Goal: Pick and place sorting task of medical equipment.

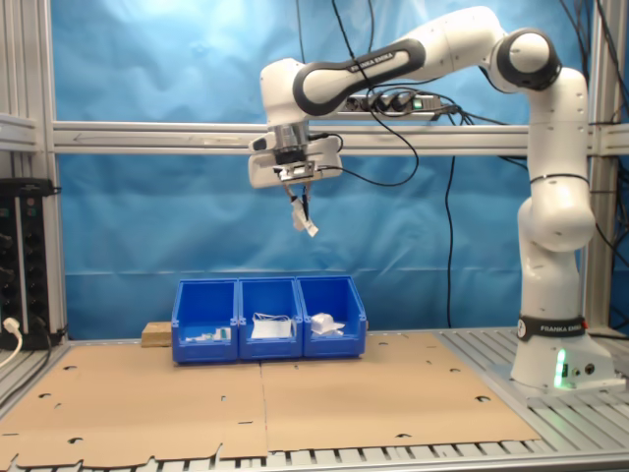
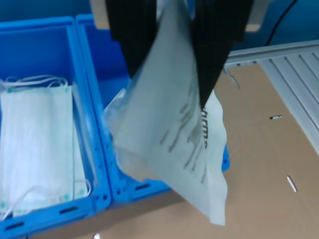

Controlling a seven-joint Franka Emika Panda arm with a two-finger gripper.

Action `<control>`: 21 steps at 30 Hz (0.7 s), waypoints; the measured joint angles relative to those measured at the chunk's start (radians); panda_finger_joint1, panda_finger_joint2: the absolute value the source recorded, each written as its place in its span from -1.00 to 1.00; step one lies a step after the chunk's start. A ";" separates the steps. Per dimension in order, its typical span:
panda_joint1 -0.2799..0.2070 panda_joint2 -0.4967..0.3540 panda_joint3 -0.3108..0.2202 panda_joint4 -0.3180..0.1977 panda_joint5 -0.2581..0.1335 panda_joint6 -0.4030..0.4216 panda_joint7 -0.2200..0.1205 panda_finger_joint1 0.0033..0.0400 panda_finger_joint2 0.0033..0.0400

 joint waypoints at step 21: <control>-0.087 0.081 -0.211 -0.032 0.000 0.030 0.000 -0.90 -0.90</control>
